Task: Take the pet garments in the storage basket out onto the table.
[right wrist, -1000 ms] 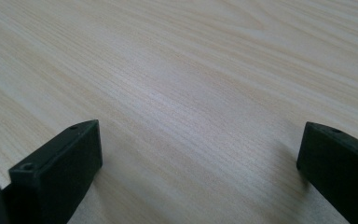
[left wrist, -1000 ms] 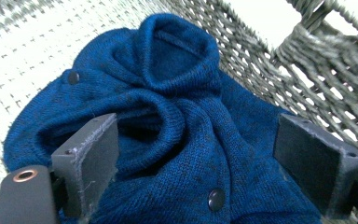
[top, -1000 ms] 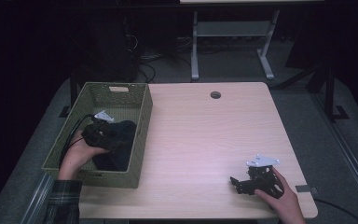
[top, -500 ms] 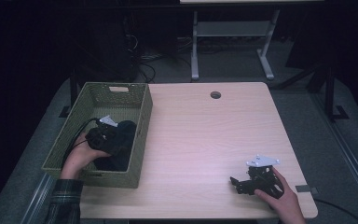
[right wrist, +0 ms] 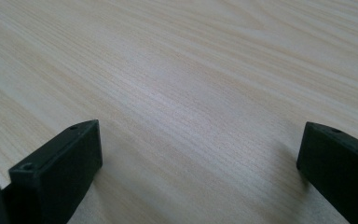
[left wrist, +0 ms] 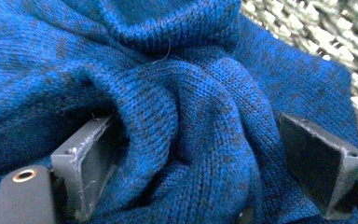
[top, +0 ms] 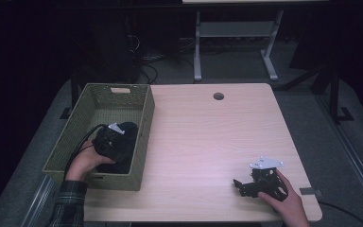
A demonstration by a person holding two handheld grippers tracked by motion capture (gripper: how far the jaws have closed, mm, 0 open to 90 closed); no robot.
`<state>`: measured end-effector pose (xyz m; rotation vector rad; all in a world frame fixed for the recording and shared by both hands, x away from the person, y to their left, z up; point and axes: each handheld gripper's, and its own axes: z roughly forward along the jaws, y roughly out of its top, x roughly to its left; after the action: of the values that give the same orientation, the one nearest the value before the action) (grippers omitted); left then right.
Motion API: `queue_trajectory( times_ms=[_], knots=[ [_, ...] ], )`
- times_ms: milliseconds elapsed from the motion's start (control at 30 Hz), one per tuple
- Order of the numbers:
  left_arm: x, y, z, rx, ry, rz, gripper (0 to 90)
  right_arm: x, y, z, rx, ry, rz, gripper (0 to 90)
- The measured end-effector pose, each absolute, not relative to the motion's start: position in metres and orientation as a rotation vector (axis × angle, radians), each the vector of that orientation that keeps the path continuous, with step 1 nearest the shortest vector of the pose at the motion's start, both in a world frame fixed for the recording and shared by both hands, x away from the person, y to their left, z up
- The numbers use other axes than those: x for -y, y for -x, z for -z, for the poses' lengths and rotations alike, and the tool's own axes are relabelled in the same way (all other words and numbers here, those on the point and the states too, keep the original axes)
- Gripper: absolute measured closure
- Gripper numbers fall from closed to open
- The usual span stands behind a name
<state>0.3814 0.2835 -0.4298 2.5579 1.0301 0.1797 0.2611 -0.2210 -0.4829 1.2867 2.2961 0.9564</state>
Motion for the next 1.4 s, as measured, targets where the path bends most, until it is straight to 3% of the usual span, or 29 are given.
queue_trajectory(
  times_ms=[133, 367, 533, 1400],
  knots=[
    [-0.281, -0.382, 0.431, -1.057, -2.579, -0.157, 16.3, 0.221, -0.261, 0.483, -2.296, -1.287, -0.957, 0.0],
    [-0.283, -0.382, 0.425, -1.074, -2.575, -0.121, 48.5, 0.221, -0.261, 0.483, -2.296, -1.287, -0.957, 0.0],
    [-0.287, -0.383, 0.42, -1.096, -2.542, -0.105, 59.7, 0.221, -0.261, 0.483, -2.296, -1.288, -0.957, 0.0],
    [-0.314, -0.374, 0.358, -1.084, -2.259, -0.167, 65.3, 0.221, -0.261, 0.483, -2.296, -1.288, -0.957, 0.0]
  ],
)
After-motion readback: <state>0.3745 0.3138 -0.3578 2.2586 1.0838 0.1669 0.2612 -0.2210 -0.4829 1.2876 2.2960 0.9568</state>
